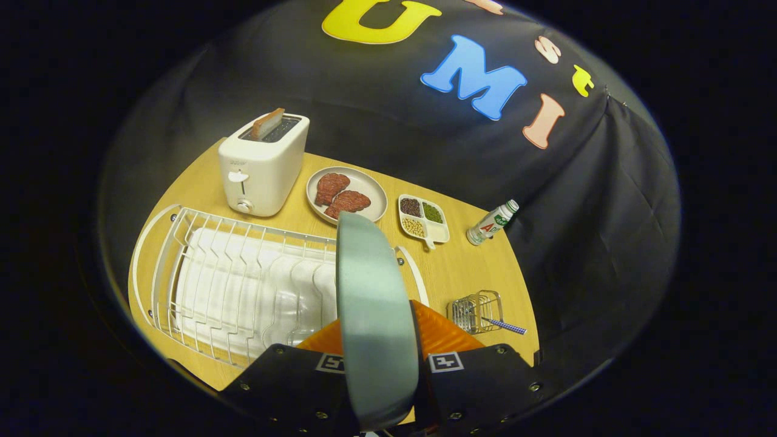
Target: Take the plate from the dish rack, then take the spoon from the basket and place it into the plate.
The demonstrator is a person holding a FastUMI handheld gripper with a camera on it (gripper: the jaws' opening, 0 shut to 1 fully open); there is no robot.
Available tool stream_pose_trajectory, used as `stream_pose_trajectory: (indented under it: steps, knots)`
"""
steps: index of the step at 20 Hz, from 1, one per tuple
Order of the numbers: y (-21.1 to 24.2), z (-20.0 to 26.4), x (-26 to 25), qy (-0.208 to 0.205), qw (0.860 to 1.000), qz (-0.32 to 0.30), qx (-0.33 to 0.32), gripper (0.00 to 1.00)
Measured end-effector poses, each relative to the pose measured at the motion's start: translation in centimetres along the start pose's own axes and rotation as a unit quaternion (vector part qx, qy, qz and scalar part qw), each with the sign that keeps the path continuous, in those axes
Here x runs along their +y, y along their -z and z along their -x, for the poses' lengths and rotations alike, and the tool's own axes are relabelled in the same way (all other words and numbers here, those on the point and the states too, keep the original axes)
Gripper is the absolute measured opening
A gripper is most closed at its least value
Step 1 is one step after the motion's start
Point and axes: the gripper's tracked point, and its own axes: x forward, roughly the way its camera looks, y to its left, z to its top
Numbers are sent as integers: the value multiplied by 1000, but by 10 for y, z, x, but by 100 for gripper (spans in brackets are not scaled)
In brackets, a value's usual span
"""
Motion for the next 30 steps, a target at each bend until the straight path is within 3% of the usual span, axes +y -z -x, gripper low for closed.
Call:
stream_pose_trajectory:
  steps: [6,15,24,30]
  knots:
    - [31,46,-27,4,1000,9,-27,33]
    - [122,74,-39,-52,996,50,-46,33]
    - [210,40,-17,-178,984,0,30,33]
    - [223,24,20,-309,944,-105,54,34]
